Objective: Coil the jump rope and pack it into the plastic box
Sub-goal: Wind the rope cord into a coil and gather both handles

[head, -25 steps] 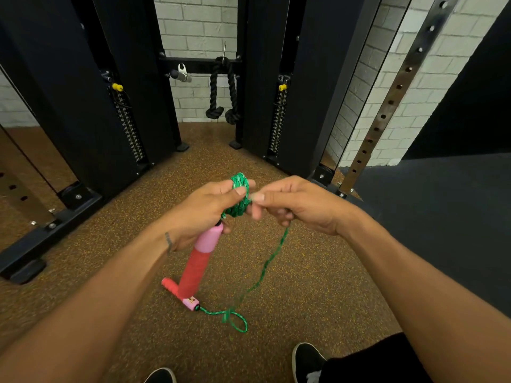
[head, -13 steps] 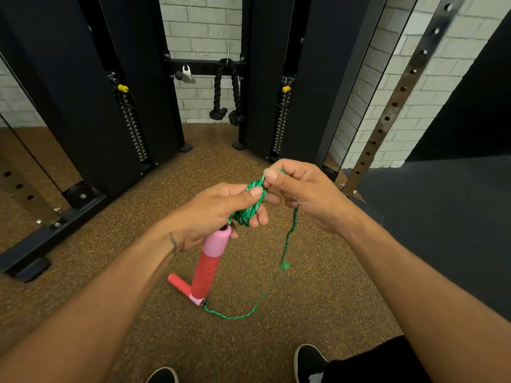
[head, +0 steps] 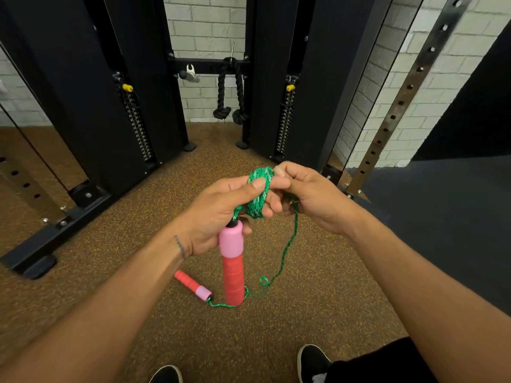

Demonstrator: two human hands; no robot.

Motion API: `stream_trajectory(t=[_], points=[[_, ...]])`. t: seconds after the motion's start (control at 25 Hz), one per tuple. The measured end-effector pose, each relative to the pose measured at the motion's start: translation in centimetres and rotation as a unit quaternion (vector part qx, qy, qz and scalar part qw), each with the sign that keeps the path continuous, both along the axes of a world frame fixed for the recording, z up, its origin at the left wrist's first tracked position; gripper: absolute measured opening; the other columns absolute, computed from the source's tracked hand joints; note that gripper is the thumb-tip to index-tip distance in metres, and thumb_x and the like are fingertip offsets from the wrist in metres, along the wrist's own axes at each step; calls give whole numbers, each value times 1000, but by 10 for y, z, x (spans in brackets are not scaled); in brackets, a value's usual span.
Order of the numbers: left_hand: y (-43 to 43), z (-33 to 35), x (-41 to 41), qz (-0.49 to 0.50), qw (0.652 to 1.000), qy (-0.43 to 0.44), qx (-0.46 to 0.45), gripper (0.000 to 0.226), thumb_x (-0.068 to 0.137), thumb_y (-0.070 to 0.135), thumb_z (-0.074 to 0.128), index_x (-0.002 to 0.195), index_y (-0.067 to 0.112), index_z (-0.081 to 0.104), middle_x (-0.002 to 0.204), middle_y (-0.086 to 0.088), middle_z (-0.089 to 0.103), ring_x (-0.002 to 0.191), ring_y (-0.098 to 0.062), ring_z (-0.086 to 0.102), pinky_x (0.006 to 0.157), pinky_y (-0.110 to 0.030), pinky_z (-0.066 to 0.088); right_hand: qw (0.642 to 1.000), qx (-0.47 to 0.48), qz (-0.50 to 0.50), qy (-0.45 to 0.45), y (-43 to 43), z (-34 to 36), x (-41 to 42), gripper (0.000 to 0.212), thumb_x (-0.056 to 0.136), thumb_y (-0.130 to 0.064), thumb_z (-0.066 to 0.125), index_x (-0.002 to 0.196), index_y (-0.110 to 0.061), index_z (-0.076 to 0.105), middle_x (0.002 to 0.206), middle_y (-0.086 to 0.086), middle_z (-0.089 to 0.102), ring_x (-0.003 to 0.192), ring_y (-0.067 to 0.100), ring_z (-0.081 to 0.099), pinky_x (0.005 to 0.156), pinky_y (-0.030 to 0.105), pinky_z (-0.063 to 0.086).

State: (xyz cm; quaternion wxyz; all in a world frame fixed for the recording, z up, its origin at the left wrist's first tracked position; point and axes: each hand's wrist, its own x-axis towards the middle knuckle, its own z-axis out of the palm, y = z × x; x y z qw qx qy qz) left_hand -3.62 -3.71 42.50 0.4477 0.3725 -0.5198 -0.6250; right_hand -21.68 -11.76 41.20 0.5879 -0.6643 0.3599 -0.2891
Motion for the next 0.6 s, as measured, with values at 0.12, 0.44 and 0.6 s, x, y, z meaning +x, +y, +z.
stream_trajectory(t=[0.12, 0.44, 0.6], points=[[-1, 0, -2, 21, 999, 44, 13, 36, 93, 32, 50, 120, 17, 68, 90, 1, 74, 73, -4, 62, 45, -18, 43, 997, 53, 31, 36, 4, -6, 2, 21, 104, -30, 48, 105, -26, 69, 76, 1, 65, 62, 12, 57, 65, 32, 50], [-5, 0, -2, 87, 995, 56, 3, 37, 101, 22, 44, 136, 15, 55, 124, -4, 71, 102, -9, 69, 58, -20, 48, 985, 93, 92, 114, 15, 0, 10, 23, 103, -32, 49, 97, -18, 67, 79, 3, 67, 61, 13, 61, 59, 27, 51], [-11, -2, 5, 142, 987, 74, 14, 34, 104, 21, 43, 134, 13, 55, 122, -4, 72, 115, -11, 66, 48, -19, 52, 975, 43, 141, 168, 21, 2, 15, 26, 102, -37, 51, 93, -21, 70, 74, 0, 61, 55, 10, 51, 53, 24, 39]])
